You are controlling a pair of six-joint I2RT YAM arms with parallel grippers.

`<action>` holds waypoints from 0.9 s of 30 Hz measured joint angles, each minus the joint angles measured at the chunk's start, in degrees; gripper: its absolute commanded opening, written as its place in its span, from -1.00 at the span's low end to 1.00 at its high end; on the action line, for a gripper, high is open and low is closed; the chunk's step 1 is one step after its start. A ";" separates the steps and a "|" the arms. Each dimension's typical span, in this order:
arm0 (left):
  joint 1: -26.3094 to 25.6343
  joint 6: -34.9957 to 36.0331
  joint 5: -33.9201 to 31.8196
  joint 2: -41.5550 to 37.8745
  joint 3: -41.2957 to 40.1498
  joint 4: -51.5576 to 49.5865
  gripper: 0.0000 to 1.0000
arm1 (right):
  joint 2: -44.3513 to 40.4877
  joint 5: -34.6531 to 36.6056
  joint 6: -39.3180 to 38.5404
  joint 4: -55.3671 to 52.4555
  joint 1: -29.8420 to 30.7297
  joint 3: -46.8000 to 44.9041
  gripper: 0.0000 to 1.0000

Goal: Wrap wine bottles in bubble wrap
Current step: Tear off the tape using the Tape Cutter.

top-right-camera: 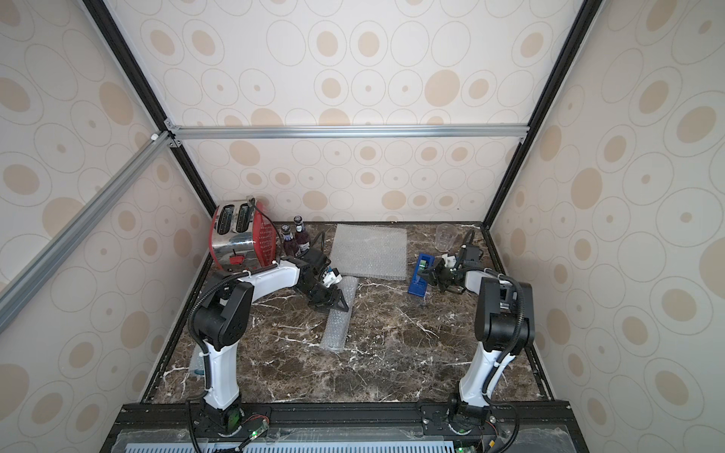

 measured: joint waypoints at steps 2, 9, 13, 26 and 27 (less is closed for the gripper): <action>0.00 0.02 0.00 0.00 0.02 0.00 -0.02 | 0.00 -0.07 2.23 2.27 0.00 0.20 -1.00; 0.00 0.13 0.00 0.00 0.00 0.02 -0.02 | 0.09 0.48 7.63 6.97 0.00 1.62 -1.00; 0.00 0.15 0.00 0.00 -0.02 0.04 -0.02 | 0.20 1.05 9.16 7.34 0.00 2.10 -1.00; -0.04 0.20 -0.04 -0.09 -0.13 0.17 -0.02 | 0.66 2.58 13.16 6.84 0.00 4.48 -1.00; -0.04 0.20 -0.04 -0.13 -0.17 0.24 -0.02 | 0.66 2.58 13.33 6.86 0.00 4.85 -1.00</action>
